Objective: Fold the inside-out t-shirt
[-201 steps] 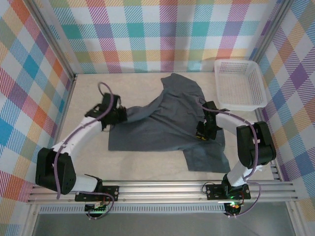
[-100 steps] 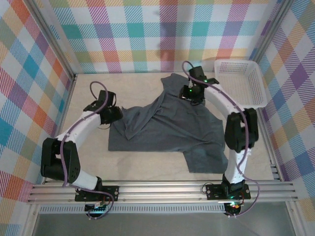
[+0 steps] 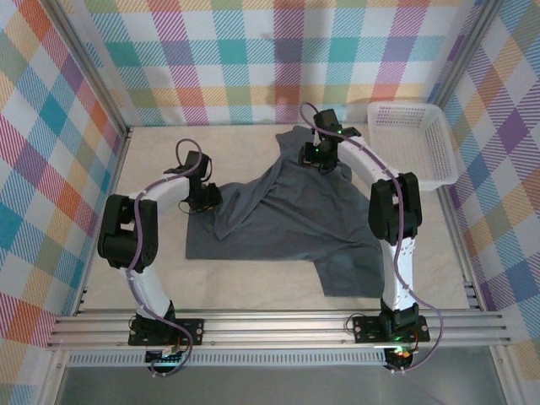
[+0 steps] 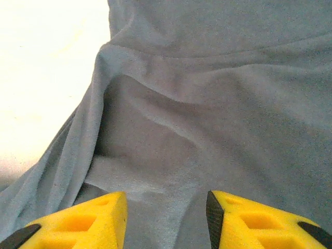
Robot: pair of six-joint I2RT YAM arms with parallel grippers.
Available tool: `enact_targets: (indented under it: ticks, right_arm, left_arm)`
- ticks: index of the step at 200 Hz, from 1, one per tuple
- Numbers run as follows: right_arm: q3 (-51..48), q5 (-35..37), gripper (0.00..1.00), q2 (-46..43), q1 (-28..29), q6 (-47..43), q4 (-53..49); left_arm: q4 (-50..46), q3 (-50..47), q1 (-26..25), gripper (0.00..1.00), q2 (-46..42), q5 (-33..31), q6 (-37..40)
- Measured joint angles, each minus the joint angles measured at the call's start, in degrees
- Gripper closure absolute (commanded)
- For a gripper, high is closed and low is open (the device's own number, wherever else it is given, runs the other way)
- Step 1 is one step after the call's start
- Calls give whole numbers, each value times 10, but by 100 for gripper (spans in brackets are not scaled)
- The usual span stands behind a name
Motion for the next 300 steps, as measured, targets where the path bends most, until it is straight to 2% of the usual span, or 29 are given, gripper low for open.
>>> enact_targets:
  ticks: [16,22,32,53,71,86,138,175,181,189,210,217,223,233,253,289,300]
  right_arm:
    - [4,0,54,2,0,-3,-2]
    - [6,0,53,3,0,-4,-2]
    - [14,3,51,8,0,-6,-2]
    - [37,15,45,24,0,-16,-3]
    - [81,34,41,50,0,-28,-1]
    - [134,49,40,84,0,-35,2]
    - [356,70,32,250,-7,-44,21]
    - [394,42,31,320,-11,-17,40]
    - [395,38,34,329,-11,-12,40]
    - [400,32,42,341,-13,-3,40]
    - [424,7,83,351,-20,33,39]
    - [425,-5,93,353,-23,49,35]
    - [425,-16,98,353,-23,60,28]
    - [425,-32,99,354,-26,80,10]
    - [358,-52,100,323,-29,95,15]
    - [-11,-49,100,107,-28,126,86]
    - [-91,-51,95,57,-26,129,92]
  left_arm:
    - [-14,1,-2,76,7,-9,10]
    - [-18,2,-2,74,9,-9,14]
    - [-24,4,-2,70,14,-9,22]
    - [-40,7,-4,70,17,-9,34]
    - [-52,7,-10,79,17,-14,38]
    - [-56,0,-14,100,13,-16,40]
    - [-58,-23,-13,100,-44,0,23]
    - [-58,-19,17,100,-109,50,-20]
    - [-58,-16,22,100,-116,56,-25]
    - [-59,-8,28,100,-126,61,-30]
    - [-60,16,35,100,-142,65,-37]
    - [-61,21,37,100,-147,65,-40]
    - [-63,24,38,100,-150,64,-43]
    - [-70,27,39,100,-156,60,-47]
    - [-94,27,47,100,-160,43,-59]
    - [-131,3,70,100,-166,12,-74]
    - [-138,-14,73,100,-175,6,-74]
